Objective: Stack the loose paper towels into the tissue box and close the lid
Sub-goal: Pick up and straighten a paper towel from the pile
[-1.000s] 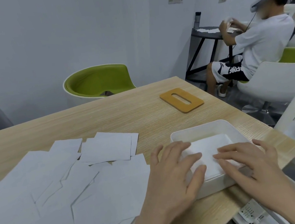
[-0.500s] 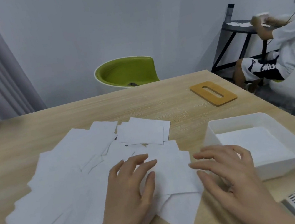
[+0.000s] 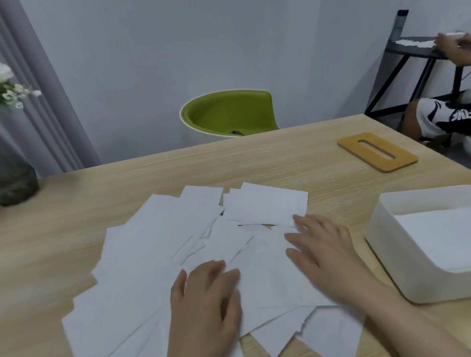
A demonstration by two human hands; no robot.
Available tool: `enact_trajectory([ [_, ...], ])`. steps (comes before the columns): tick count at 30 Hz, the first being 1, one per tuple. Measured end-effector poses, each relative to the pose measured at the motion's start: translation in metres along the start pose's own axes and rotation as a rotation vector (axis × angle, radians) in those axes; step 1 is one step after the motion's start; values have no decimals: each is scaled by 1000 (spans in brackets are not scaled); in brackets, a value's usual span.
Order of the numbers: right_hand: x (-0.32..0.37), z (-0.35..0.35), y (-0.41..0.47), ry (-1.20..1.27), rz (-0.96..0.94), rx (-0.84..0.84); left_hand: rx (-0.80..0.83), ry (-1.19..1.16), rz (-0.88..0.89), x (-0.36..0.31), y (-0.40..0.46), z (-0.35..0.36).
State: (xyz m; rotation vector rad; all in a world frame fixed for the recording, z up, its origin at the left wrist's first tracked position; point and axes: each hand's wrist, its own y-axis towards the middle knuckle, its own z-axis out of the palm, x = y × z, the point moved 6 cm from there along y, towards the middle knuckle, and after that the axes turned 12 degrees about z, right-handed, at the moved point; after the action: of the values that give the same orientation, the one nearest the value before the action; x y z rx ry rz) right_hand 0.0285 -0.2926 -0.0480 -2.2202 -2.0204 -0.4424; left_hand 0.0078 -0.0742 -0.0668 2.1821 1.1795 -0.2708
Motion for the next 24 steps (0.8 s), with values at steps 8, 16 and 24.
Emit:
enact_trajectory([
  [8,-5,11,14,-89,22,23,-59,-9,13,1,-2,0],
  [16,23,-30,-35,-128,-96,-63,-48,-18,-6,0,-1,-1],
  [24,55,-36,-93,-172,-293,-67,-111,17,107,-13,6,-8],
])
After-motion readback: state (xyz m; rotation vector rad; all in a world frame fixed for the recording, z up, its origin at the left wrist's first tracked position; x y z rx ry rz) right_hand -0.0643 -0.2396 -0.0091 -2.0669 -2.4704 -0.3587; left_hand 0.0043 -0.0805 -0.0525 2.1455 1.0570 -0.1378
